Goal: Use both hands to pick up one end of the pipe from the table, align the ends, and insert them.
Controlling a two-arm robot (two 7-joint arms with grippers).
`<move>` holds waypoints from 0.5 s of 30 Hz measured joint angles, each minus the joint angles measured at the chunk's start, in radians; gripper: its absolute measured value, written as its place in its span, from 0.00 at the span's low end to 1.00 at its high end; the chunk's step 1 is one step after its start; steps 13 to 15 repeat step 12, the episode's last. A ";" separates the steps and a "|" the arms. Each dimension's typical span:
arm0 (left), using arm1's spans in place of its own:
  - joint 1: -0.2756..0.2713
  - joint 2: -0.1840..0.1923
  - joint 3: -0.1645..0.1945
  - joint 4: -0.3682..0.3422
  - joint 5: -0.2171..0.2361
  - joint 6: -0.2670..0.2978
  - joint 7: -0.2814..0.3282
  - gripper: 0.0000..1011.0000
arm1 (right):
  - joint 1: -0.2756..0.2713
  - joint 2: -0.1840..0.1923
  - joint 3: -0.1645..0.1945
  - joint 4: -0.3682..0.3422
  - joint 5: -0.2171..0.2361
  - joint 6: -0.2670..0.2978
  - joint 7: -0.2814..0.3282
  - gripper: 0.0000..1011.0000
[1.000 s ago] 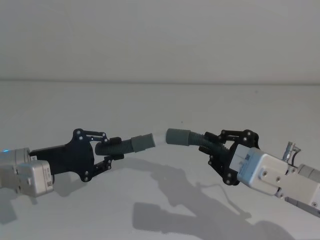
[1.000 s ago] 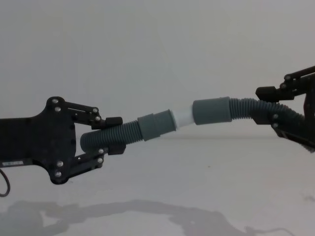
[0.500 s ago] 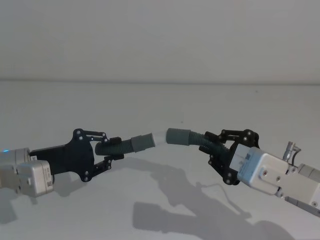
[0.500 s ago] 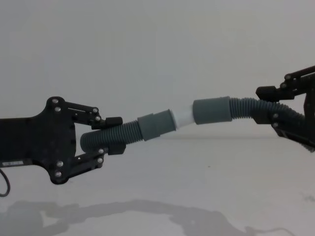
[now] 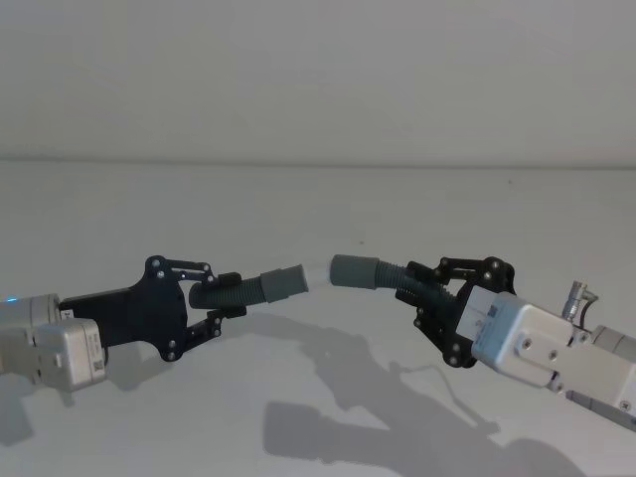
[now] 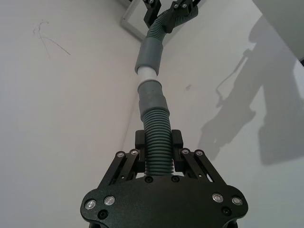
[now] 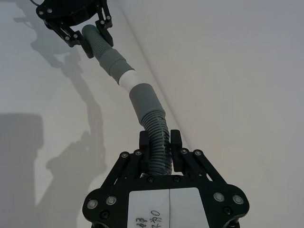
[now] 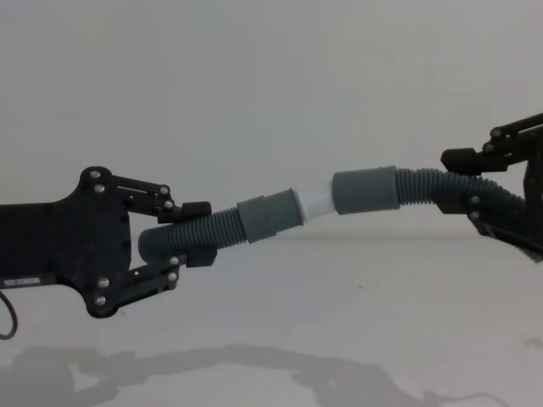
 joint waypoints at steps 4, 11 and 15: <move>0.000 0.000 0.000 0.000 0.000 0.000 0.000 0.30 | 0.000 0.000 0.000 0.000 0.000 0.000 0.000 0.25; 0.000 0.000 0.000 0.000 0.000 0.000 0.000 0.30 | 0.000 0.000 0.000 0.000 0.000 0.000 0.000 0.25; 0.000 0.000 0.000 0.000 0.000 0.000 0.000 0.30 | 0.000 0.000 0.000 0.000 0.000 0.000 0.000 0.25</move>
